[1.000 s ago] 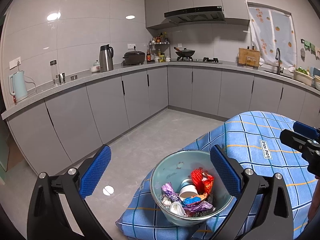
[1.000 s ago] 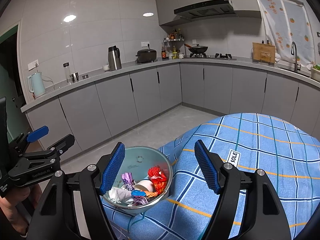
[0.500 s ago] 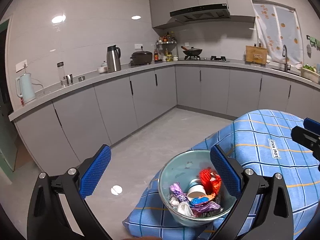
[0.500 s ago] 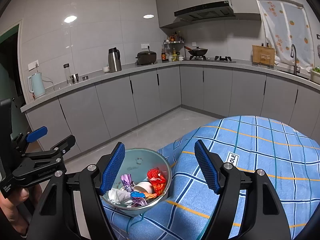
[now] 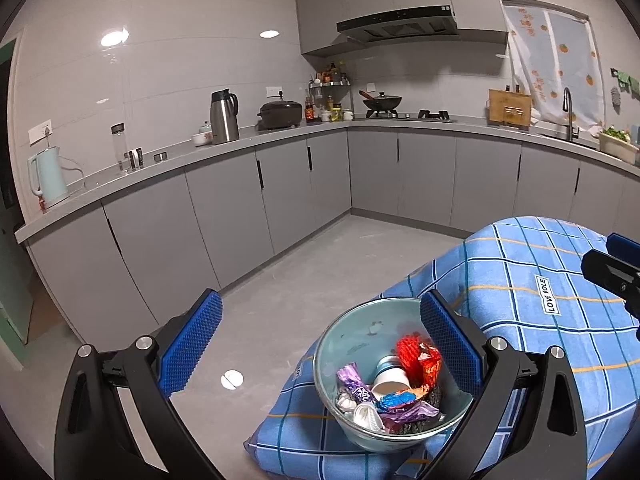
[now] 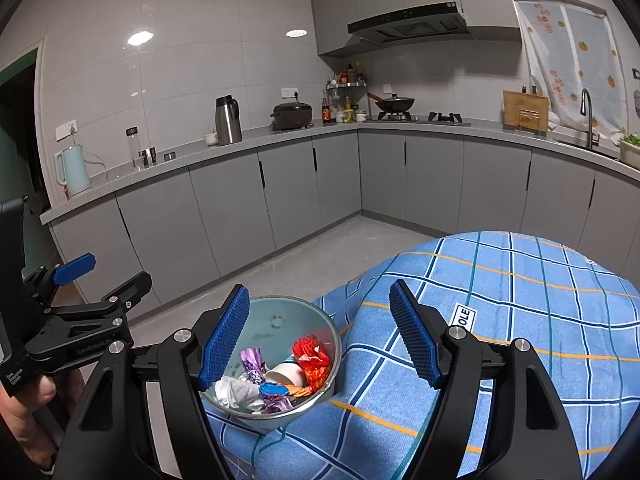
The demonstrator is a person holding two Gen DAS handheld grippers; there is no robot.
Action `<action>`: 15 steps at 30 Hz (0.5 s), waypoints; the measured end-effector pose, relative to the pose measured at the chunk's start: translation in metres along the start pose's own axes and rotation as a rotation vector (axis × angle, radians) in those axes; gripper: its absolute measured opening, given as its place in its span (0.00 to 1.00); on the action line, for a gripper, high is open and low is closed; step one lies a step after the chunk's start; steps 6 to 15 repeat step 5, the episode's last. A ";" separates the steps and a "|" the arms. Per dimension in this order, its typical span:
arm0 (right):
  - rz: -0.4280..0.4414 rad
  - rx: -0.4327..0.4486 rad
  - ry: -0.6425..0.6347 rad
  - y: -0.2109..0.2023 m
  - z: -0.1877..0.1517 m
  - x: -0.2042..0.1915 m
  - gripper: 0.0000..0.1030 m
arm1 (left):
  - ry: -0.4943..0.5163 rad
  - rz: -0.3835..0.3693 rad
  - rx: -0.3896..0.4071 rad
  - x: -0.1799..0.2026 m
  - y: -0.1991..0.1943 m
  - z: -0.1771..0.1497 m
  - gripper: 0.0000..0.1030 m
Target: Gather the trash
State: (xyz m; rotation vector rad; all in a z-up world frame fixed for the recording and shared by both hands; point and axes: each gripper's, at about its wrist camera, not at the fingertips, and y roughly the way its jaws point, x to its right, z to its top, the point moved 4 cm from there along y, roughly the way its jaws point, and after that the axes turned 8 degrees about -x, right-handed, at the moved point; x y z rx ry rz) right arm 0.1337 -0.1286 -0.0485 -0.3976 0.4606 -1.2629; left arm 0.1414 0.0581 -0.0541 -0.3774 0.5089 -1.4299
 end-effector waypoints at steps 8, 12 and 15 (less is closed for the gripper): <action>-0.001 0.002 0.004 -0.001 0.000 0.003 0.70 | -0.004 -0.017 0.004 0.000 -0.002 0.001 0.95; -0.001 0.002 0.004 -0.001 0.000 0.003 0.70 | -0.004 -0.017 0.004 0.000 -0.002 0.001 0.95; -0.001 0.002 0.004 -0.001 0.000 0.003 0.70 | -0.004 -0.017 0.004 0.000 -0.002 0.001 0.95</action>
